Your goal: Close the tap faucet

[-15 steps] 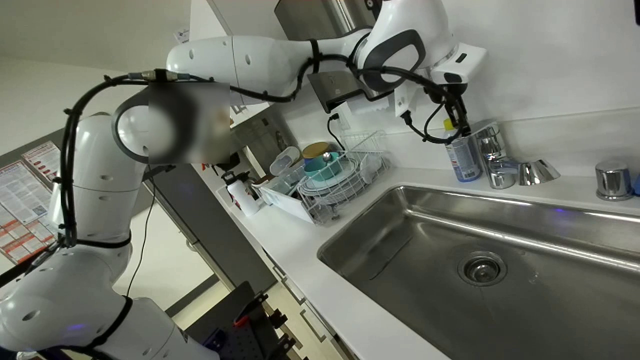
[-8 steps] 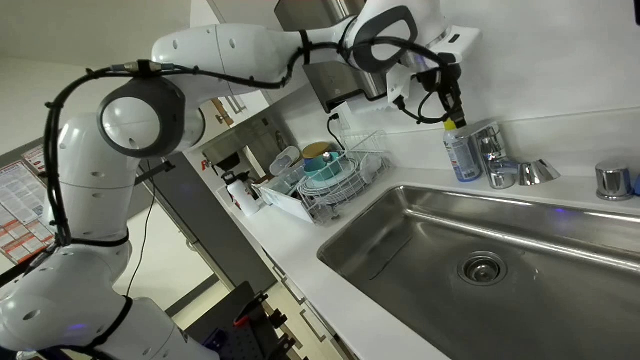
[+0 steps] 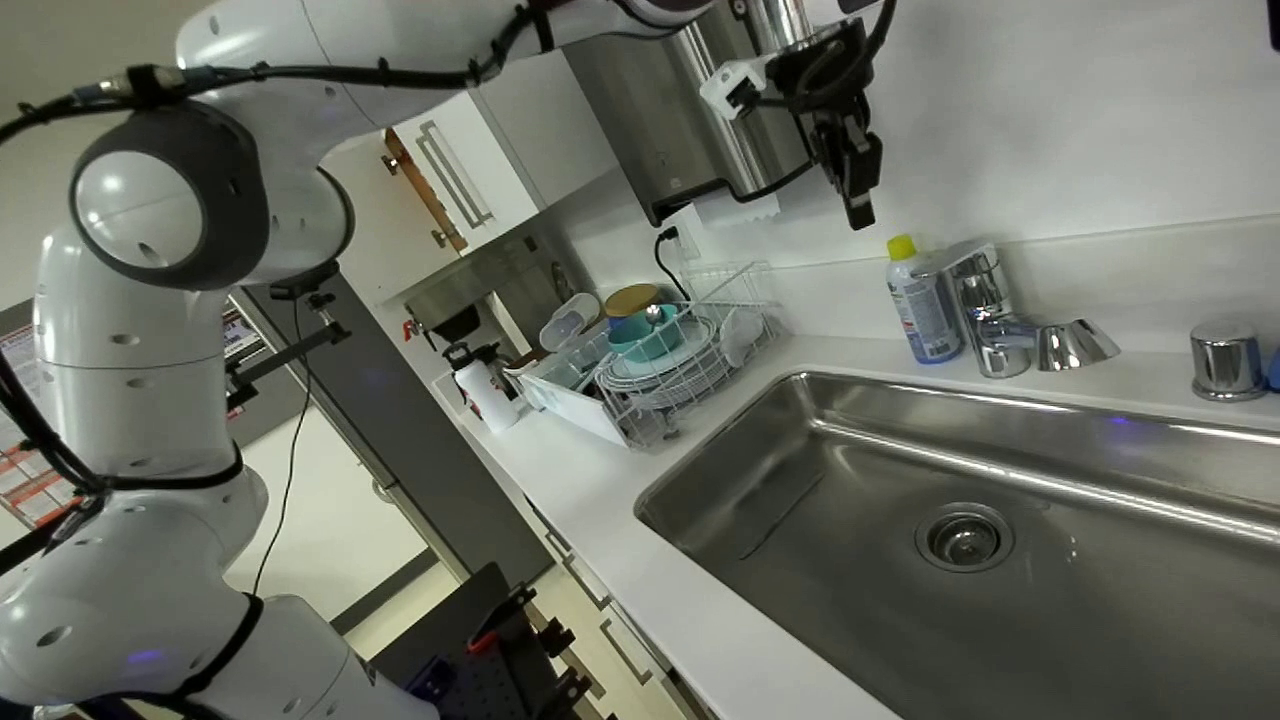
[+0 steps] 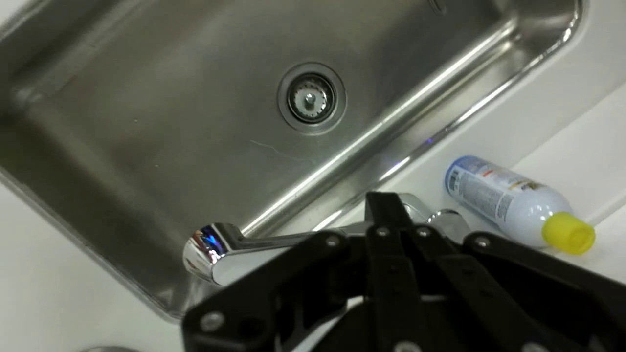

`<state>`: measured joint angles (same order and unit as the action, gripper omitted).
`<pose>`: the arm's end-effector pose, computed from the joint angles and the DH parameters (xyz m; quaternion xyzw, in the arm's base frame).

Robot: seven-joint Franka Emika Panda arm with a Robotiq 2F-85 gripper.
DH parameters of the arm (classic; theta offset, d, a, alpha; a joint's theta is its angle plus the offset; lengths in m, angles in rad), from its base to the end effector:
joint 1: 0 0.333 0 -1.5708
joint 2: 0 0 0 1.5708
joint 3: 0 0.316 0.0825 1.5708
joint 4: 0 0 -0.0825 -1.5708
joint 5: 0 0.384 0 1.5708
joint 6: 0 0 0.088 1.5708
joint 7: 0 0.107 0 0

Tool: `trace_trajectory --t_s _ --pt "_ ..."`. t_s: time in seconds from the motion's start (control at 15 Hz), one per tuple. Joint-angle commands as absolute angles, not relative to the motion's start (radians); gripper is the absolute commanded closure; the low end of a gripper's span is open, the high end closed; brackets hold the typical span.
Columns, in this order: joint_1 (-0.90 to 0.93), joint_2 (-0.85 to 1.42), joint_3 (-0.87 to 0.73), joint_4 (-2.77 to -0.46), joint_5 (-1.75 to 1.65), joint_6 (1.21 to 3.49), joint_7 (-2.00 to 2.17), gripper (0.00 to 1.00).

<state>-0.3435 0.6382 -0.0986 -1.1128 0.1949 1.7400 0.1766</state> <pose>0.6792 -0.2791 0.4442 -0.9482 0.3107 -0.0044 0.0666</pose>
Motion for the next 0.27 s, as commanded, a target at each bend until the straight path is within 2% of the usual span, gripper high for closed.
trace_trajectory --t_s 0.0,0.2 --pt "-0.346 0.567 -0.108 -1.167 0.134 1.652 0.077 1.0" --pt "-0.347 0.541 -0.108 -1.19 0.092 1.65 0.019 1.0"
